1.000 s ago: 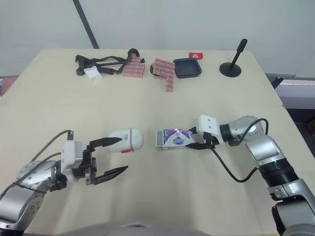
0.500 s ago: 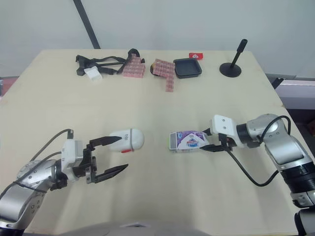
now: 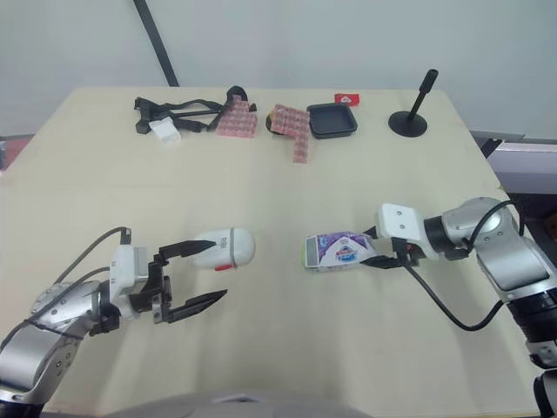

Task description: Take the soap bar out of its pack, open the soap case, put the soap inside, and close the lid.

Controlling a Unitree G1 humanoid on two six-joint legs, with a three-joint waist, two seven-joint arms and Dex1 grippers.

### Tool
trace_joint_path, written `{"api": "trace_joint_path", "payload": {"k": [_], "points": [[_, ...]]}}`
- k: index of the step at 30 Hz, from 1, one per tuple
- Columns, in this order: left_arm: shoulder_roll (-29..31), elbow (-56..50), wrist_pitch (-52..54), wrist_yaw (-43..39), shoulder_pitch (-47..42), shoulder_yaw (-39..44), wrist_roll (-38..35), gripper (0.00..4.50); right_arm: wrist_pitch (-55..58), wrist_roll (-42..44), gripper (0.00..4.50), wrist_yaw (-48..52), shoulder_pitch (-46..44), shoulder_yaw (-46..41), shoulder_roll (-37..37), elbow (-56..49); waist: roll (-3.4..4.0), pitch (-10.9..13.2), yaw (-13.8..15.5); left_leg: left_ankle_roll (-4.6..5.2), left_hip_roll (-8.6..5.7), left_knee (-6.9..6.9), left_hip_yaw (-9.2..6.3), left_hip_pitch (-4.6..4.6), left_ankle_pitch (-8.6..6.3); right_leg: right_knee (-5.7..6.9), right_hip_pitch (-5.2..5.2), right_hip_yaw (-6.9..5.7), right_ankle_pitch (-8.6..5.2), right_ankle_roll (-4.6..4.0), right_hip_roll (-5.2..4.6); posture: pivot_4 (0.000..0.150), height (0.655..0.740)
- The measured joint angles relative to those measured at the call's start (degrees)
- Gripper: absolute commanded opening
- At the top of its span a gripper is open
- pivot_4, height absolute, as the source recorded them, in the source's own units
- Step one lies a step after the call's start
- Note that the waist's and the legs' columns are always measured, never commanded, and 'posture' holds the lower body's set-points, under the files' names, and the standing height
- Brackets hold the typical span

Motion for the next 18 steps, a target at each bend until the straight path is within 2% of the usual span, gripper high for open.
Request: {"api": "trace_joint_path", "payload": {"k": [18], "points": [[0.0, 0.1, -0.3, -0.6, -0.6, -1.5, 0.2, 4.50, 2.1, 0.3, 2.36, 0.2, -0.4, -1.2, -1.6, -2.2, 0.00, 0.0, 0.0, 0.04, 0.02, 0.00, 0.00, -0.01, -0.01, 0.00, -0.02, -0.02, -0.02, -0.03, 0.00, 0.150, 0.7374]]}}
